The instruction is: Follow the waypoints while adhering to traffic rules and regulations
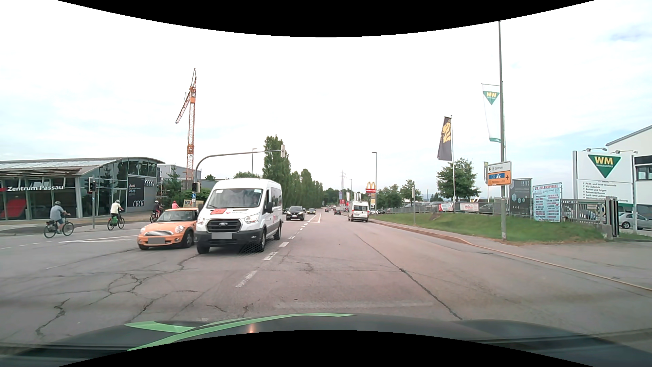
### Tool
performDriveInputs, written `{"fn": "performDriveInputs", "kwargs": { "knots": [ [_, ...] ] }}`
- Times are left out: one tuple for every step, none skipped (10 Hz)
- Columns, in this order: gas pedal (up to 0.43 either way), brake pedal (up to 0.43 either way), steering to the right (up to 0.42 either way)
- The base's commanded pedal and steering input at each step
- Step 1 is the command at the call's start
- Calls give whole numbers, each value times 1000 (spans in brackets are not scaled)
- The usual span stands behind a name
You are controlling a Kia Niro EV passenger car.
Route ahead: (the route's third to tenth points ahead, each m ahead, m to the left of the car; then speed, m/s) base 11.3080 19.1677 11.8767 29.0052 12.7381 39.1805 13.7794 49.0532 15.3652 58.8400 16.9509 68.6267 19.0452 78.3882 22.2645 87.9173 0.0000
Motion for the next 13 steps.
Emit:
{"fn": "performDriveInputs", "kwargs": {
  "knots": [
    [0, 244, -9],
    [0, 244, -9],
    [0, 244, -9],
    [0, 244, -9],
    [0, 244, -9],
    [0, 244, -9],
    [0, 244, -9],
    [0, 244, -9],
    [0, 244, -9],
    [0, 250, -9],
    [0, 250, -9],
    [0, 250, -9],
    [0, 250, -9]
  ]
}}
